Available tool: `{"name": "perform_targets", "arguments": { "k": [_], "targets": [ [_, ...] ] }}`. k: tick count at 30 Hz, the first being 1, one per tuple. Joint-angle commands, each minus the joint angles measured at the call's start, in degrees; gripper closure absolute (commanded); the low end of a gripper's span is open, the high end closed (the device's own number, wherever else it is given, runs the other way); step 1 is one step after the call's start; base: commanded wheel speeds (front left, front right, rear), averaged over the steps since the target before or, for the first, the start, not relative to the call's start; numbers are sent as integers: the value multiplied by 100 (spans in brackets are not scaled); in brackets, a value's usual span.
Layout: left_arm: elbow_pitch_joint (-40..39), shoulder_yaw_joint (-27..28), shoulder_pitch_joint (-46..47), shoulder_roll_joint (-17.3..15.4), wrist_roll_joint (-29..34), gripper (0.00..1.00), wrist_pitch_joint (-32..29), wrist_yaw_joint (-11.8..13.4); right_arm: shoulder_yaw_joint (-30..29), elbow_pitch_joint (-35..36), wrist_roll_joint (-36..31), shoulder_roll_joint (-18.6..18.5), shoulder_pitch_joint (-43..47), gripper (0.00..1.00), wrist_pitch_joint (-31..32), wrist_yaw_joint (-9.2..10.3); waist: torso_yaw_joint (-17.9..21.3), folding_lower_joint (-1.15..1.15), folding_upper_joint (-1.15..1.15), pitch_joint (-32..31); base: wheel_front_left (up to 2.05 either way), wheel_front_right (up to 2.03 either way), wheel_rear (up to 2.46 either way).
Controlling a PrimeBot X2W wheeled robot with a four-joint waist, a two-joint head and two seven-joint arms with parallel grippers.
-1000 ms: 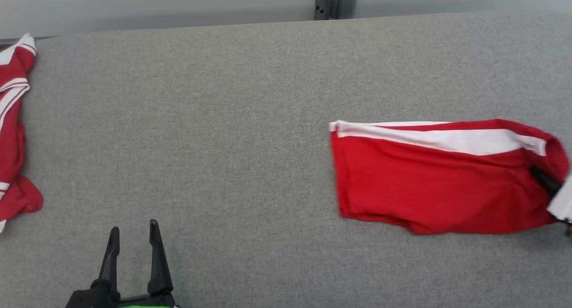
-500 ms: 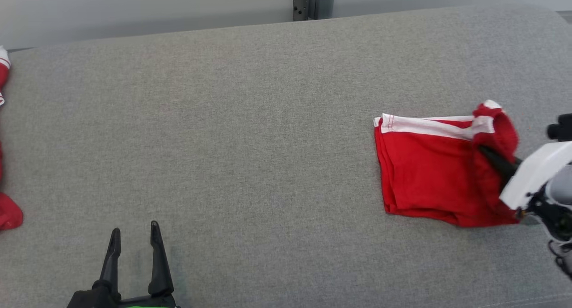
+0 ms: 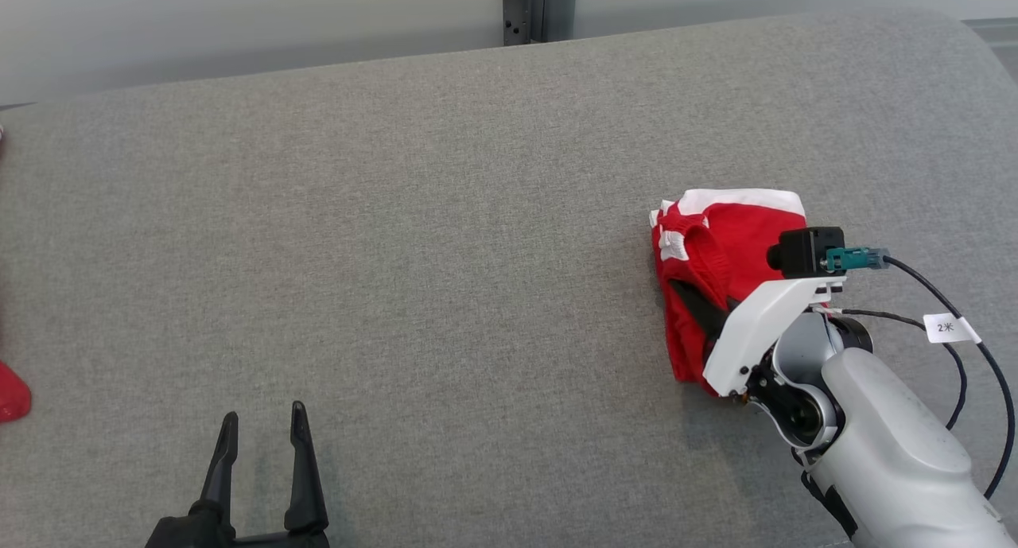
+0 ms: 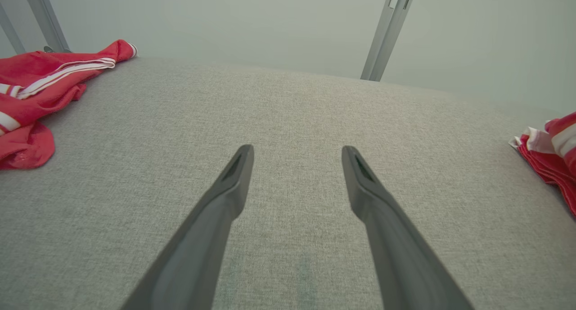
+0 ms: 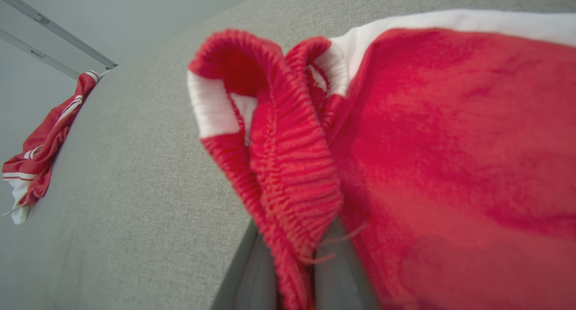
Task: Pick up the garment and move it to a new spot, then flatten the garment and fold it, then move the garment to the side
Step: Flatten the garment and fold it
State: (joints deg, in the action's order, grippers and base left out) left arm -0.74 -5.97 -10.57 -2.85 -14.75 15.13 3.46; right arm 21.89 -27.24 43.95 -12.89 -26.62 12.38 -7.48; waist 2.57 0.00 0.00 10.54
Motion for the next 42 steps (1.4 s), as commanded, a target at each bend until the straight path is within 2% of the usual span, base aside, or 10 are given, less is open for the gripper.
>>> {"name": "perform_targets", "arguments": {
  "k": [1,3,4,5,6,7,15,21,27,42],
  "targets": [
    [23,-10,-43,-10,-18,0,1,-5,-39,-83,-116,48,-80,100,-65,-2,-43,0,0,2,0,0,0],
    [26,-30,-37,-10,-50,0,1,23,-76,-174,-211,114,-107,100,-104,-2,-79,0,0,11,0,0,0],
    [28,-41,-39,-10,-69,0,1,40,-94,-218,-280,142,-115,89,-123,-2,-94,0,0,14,0,0,0],
    [27,-50,-42,-10,-76,0,1,52,-106,-245,-337,158,-125,66,-153,-2,-105,0,0,18,0,0,0],
    [28,-57,-45,-10,-87,0,1,56,-138,-275,-421,160,-133,13,-201,-1,-114,0,0,23,0,0,0],
    [31,-60,-47,-10,-99,0,1,66,-191,-307,-491,168,-128,0,-260,-1,-124,0,0,25,0,0,0],
    [-34,14,-150,-10,-132,0,1,112,-437,567,-896,102,450,0,-1001,-1,-154,0,0,-19,0,0,0],
    [-137,114,-151,-9,-137,0,1,96,-366,1791,-1373,-415,1237,0,-1801,-1,-48,0,0,-44,0,0,0],
    [-130,203,-193,-10,-105,0,1,48,-905,1862,-1893,-654,1902,0,-2608,-1,17,0,0,-170,0,0,0],
    [172,322,-418,-11,-46,0,1,-211,-2422,2312,-3229,74,3226,0,-2758,-1,-193,0,0,-891,0,0,0]
  ]
}}
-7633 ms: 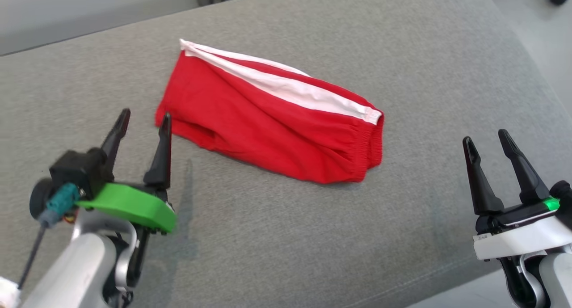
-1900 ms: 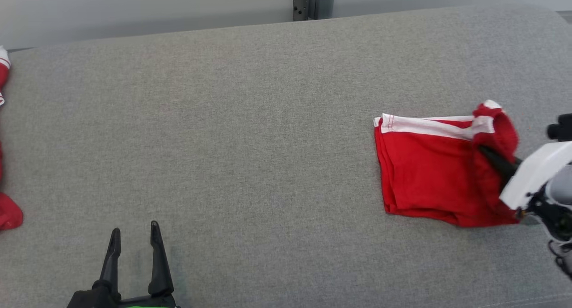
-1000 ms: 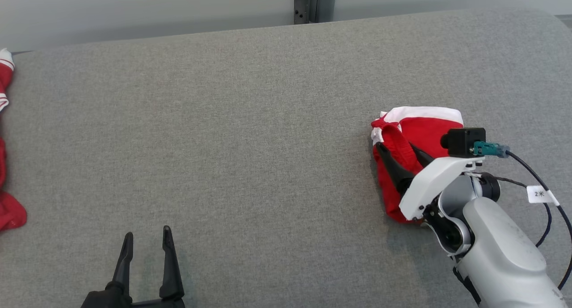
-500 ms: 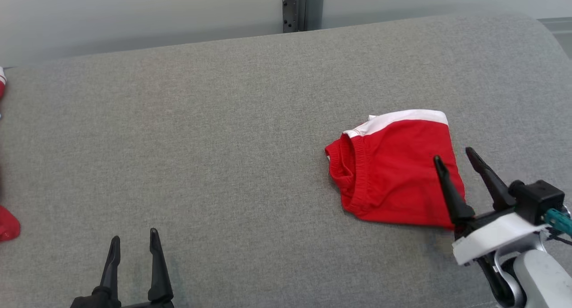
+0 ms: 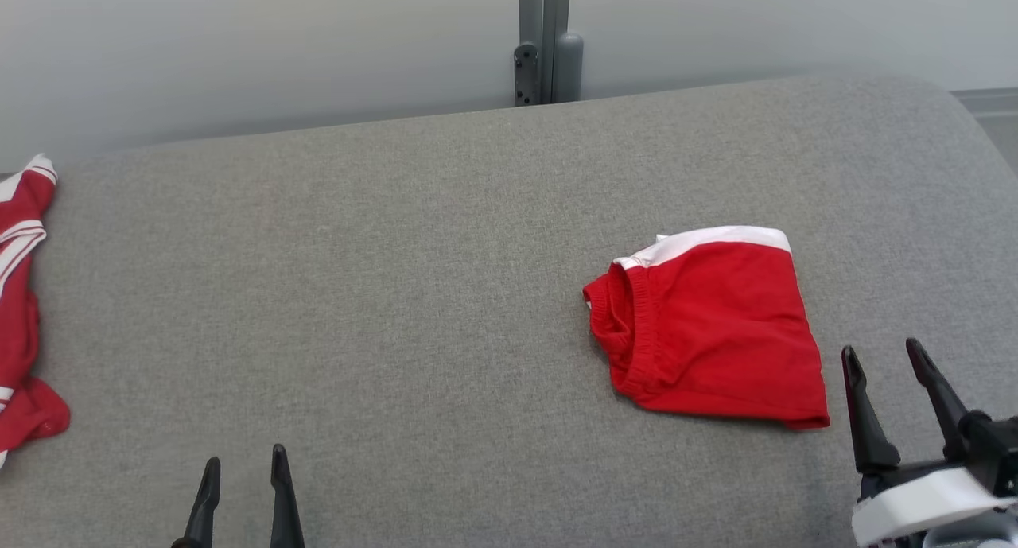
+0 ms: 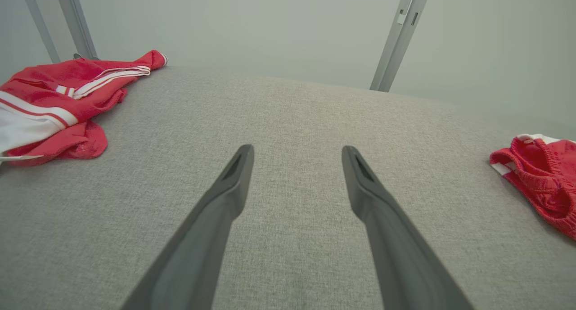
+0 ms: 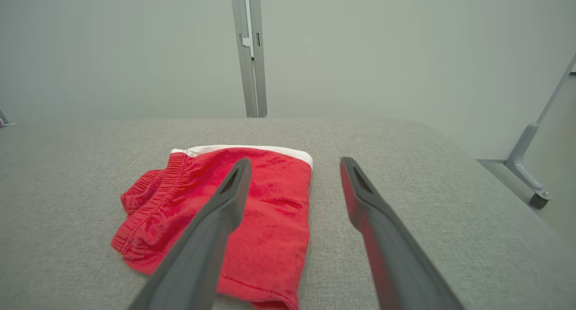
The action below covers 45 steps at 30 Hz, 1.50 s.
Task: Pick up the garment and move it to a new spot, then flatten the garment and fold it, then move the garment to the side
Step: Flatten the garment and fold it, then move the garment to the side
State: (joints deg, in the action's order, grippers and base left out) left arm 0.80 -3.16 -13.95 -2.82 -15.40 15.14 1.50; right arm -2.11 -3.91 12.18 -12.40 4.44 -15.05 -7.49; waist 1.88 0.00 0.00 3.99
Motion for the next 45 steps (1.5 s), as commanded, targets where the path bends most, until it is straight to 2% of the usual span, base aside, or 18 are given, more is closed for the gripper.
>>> {"name": "perform_targets", "arguments": {
  "k": [1,13,21,24,27,29,33,37,41,45],
  "targets": [
    [55,67,-113,-15,30,0,0,-28,-18,-36,-105,33,204,0,-16,0,-148,0,0,-291,0,0,0],
    [237,194,-146,-14,133,0,0,-231,-73,-102,-192,104,330,0,-17,0,-329,0,0,-438,0,0,0],
    [282,234,-197,-14,134,0,0,-261,-72,-153,-160,110,302,0,-17,0,-345,0,0,-470,0,0,0],
    [273,260,-214,-14,104,0,0,-252,-140,-261,76,212,170,0,-18,0,-310,0,0,-450,0,0,0],
    [274,232,-213,-14,110,0,0,-280,-156,-579,442,120,-74,0,3,1,-273,0,0,-398,0,0,0],
    [266,214,-171,-14,141,0,0,-291,-138,-768,850,-17,-425,0,380,0,-254,0,0,-323,0,0,0],
    [213,163,31,-14,207,0,0,-300,-249,-1182,1472,-276,-1142,0,1996,0,-231,0,0,-29,0,0,0],
    [253,98,226,-15,298,0,0,-284,-177,-1490,1670,-426,-1746,0,3180,-1,-321,0,0,262,0,0,0],
    [264,3,442,-14,224,0,0,-197,-156,-1893,1444,-354,-2158,0,3668,-1,-492,0,0,486,0,0,0],
    [232,-155,566,-14,148,0,0,-103,-137,-2275,1352,-235,-2394,0,3816,-1,-637,0,0,660,0,0,0]
  ]
}}
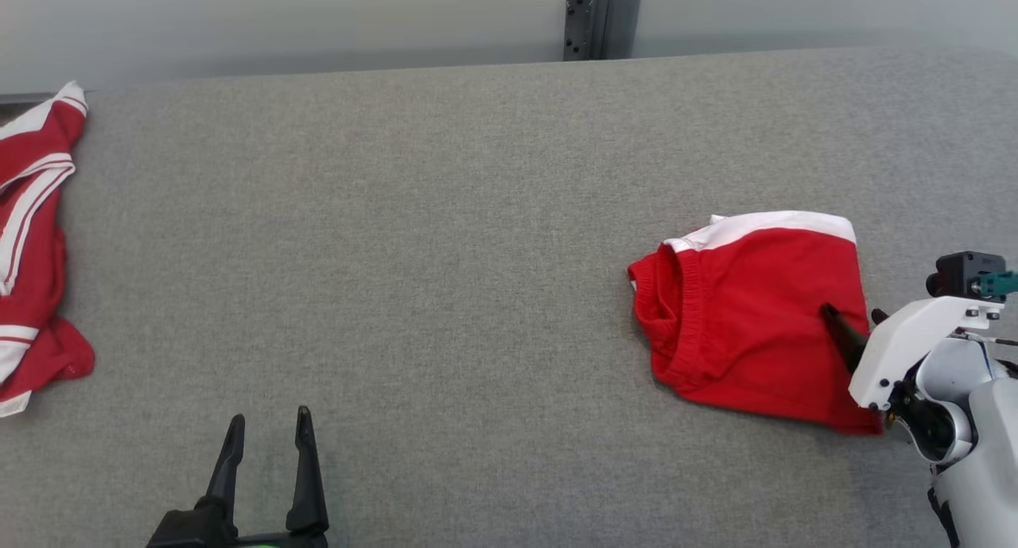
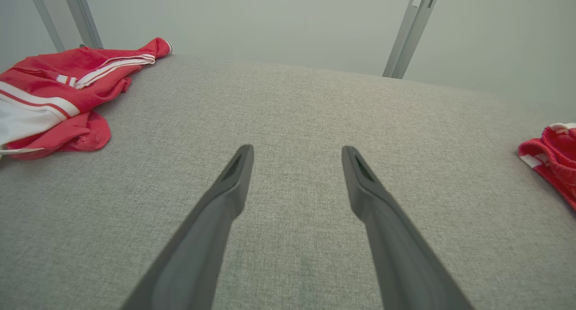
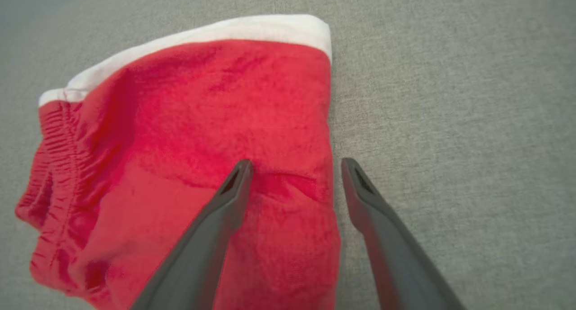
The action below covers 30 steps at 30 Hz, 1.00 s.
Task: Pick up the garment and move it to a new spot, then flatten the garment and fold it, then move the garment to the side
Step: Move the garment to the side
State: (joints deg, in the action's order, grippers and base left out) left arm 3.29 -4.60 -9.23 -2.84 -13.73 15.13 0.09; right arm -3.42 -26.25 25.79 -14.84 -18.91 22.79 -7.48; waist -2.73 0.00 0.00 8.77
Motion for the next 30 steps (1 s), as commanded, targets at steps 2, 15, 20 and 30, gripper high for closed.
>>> {"name": "perform_targets", "arguments": {
  "k": [2,15,20,30],
  "targets": [
    [-16,-75,133,-12,-39,0,1,56,20,-223,-150,-25,-143,0,36,-2,-229,0,0,246,0,0,0],
    [-181,-63,421,-12,1,0,1,109,365,-297,341,-211,-690,100,-36,2,54,0,0,806,0,0,0],
    [-338,-6,666,-12,137,0,1,37,421,-40,488,-713,-1050,100,55,2,408,0,0,1295,0,0,0],
    [-591,92,1254,-13,573,0,1,-173,150,-103,331,-2000,-1741,100,306,2,772,0,0,2347,0,0,0]
  ]
}}
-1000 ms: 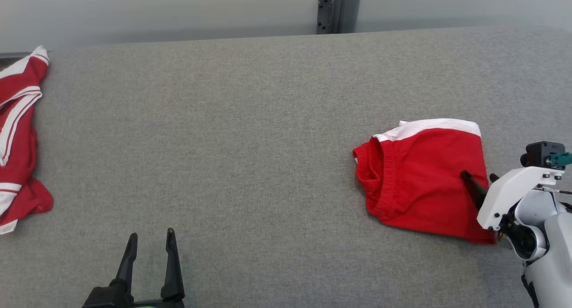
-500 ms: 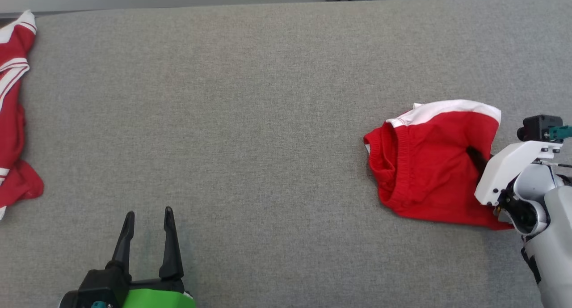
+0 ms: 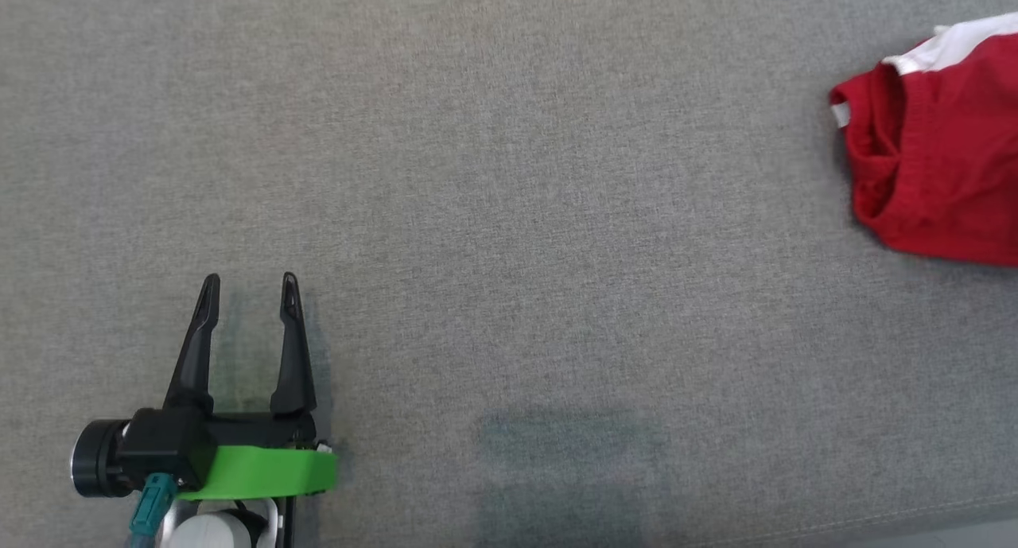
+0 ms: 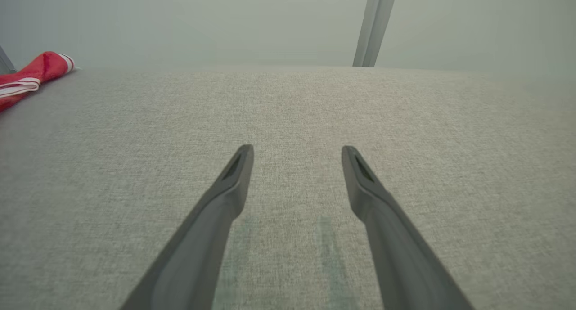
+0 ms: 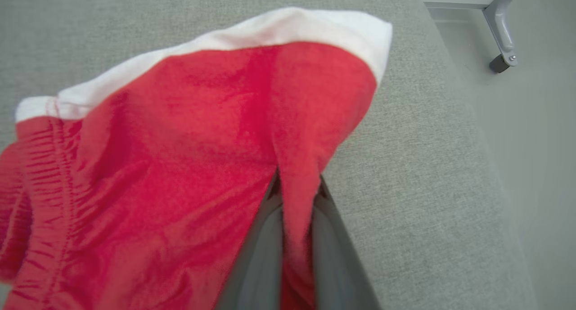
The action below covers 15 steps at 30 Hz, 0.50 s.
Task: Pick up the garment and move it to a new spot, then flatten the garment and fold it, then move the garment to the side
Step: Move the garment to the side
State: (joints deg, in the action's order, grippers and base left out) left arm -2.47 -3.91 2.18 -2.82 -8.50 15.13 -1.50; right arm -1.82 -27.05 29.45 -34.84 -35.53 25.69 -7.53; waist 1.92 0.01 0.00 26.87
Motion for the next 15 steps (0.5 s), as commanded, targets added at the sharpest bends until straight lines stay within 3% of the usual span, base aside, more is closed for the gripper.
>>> {"name": "perform_targets", "arguments": {
  "k": [1,8,9,11,15],
  "targets": [
    [-10,24,135,-16,72,0,1,-42,-28,-80,-86,-112,-138,100,34,8,303,-1,0,585,0,0,0],
    [33,77,180,-16,110,0,1,-60,-123,-618,-620,-816,-586,100,-231,8,72,-1,0,710,0,0,0],
    [26,82,156,-16,93,0,1,-40,-123,-694,-735,-903,-653,82,-343,8,33,-1,0,695,0,0,0],
    [26,88,96,-16,42,0,1,-2,-111,-837,-1043,-1060,-772,0,-679,8,-35,-1,0,650,0,0,0],
    [29,26,-27,-13,-65,0,1,70,-291,-1206,-1617,-1045,-970,0,-1393,8,-102,-1,0,471,0,0,0]
  ]
}}
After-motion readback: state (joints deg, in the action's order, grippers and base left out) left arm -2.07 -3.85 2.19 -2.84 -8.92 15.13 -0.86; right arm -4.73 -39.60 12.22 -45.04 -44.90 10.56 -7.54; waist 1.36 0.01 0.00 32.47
